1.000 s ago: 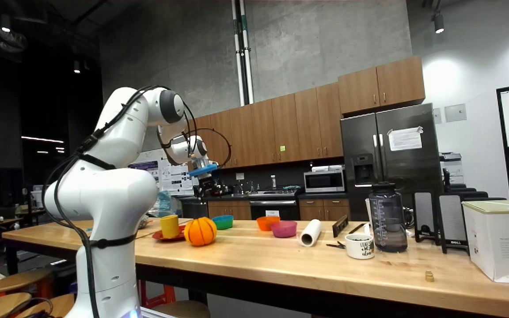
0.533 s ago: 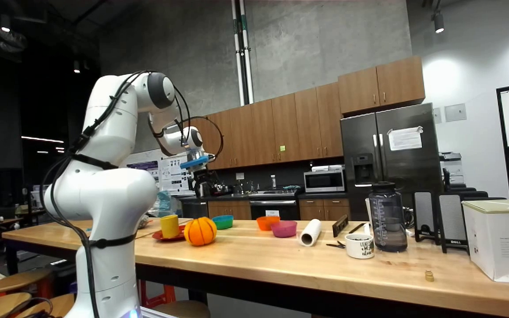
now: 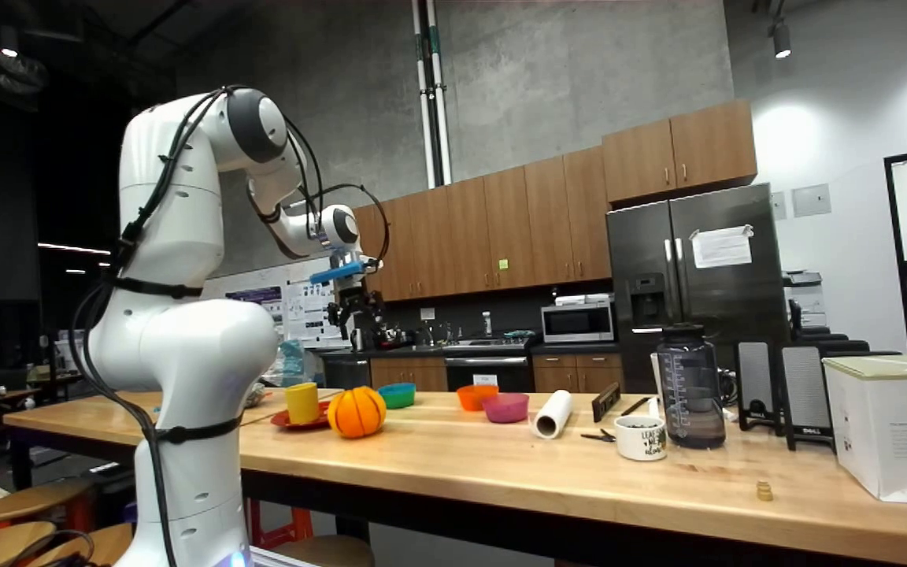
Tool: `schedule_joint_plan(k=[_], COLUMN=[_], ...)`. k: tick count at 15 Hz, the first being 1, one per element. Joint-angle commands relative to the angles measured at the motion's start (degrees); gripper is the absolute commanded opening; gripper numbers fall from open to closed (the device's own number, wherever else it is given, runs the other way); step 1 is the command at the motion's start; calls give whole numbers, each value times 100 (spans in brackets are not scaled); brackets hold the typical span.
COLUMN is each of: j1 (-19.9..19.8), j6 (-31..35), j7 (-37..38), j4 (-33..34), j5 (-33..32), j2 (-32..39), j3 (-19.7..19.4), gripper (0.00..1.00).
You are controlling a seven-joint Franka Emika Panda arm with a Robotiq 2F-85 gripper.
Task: Put the blue bowl in the green bowl.
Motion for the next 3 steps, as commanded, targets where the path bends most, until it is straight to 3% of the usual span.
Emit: schedule_joint_plan(k=[1,3], j1=[-185,-252], j6=[2,-37], j7=[66,101], j4=[-724,-988], j5=[320,430], j2=[-823,-1143], j3=[21,17], gripper=[100,100])
